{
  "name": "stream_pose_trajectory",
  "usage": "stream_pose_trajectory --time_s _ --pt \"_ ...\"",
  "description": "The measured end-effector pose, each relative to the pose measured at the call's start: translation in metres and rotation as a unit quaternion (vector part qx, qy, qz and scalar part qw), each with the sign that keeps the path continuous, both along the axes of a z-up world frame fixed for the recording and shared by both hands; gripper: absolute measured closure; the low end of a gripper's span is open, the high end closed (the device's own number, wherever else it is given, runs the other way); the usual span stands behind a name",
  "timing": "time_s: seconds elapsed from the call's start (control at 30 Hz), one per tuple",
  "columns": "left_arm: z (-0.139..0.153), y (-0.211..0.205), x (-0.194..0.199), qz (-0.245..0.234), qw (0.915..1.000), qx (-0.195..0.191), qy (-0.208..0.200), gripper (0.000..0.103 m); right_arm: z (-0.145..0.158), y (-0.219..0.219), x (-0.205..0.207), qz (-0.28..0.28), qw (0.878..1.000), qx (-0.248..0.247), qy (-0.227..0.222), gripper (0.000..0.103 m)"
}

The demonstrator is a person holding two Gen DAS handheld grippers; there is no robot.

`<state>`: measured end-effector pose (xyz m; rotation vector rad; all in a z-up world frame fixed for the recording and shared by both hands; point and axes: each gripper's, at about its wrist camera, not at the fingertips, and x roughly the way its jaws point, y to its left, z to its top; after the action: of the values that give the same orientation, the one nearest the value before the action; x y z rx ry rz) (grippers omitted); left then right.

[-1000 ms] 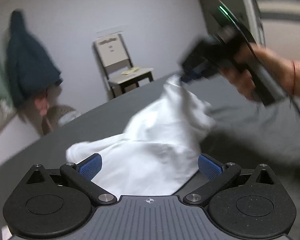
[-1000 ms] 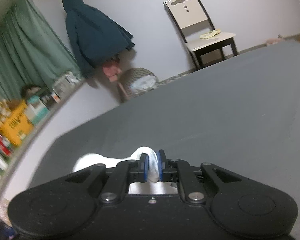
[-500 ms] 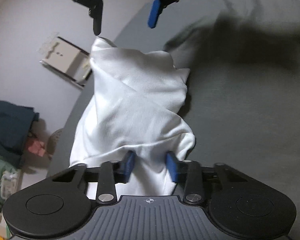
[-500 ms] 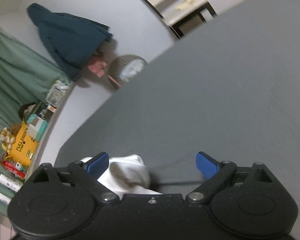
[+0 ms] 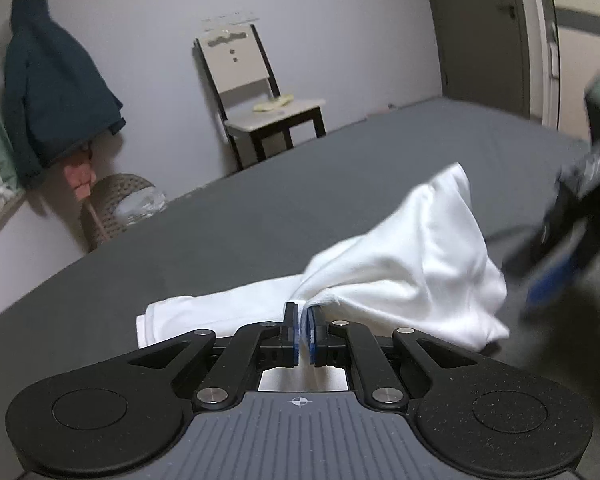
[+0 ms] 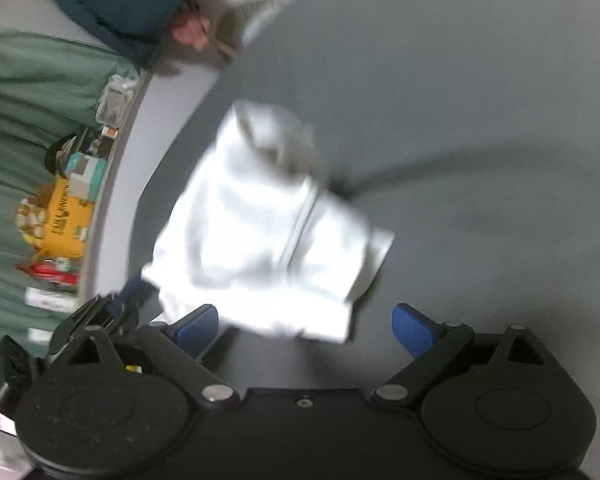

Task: Fold clothes
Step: 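Grasp the shirt edge with the left gripper while the right gripper holds its part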

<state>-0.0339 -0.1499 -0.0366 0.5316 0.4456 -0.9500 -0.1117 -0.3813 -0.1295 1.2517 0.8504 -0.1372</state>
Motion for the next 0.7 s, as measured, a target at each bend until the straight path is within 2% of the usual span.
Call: stream_pose_trajectory --time_s 0.03,0.1,0.17,0.37,0.4,0.53,0.6,0.63,0.7 --pt "0.0 0.002 -0.002 -0.003 1.0 -0.005 0.001 0.096 -0.008 0.008 0.006 -0.008 1.0 0.026 0.004 0.01" --pt "-0.005 0.012 0.0 -0.008 0.9999 -0.01 0.002 0.096 -0.018 0.021 0.014 -0.033 0.998 0.043 0.011 0.02" --pt "-0.01 0.023 0.003 -0.012 0.9998 -0.015 0.003 0.096 -0.018 0.025 0.013 -0.065 0.997 0.032 0.012 0.03" --pt "-0.024 0.01 0.033 -0.036 0.999 -0.019 0.017 0.096 -0.01 0.02 -0.006 -0.143 0.99 0.006 0.008 0.035" --pt "-0.024 0.007 0.036 -0.039 0.999 -0.017 0.015 0.096 -0.013 0.018 -0.007 -0.147 0.989 0.019 0.008 0.043" --pt "-0.024 -0.007 0.047 -0.052 0.9986 -0.008 0.006 0.096 -0.018 0.017 -0.008 -0.148 0.987 0.053 0.01 0.059" --pt "-0.025 -0.013 0.052 -0.058 0.9983 -0.003 0.001 0.096 -0.014 0.02 -0.008 -0.145 0.987 0.063 0.007 0.077" --pt "-0.025 -0.016 0.055 -0.061 0.9981 -0.001 -0.001 0.096 -0.011 0.021 -0.009 -0.143 0.987 0.069 0.001 0.081" --pt "-0.023 -0.017 0.046 -0.069 0.9973 0.011 -0.022 0.095 -0.002 0.024 -0.012 -0.14 0.986 0.083 -0.031 0.1"
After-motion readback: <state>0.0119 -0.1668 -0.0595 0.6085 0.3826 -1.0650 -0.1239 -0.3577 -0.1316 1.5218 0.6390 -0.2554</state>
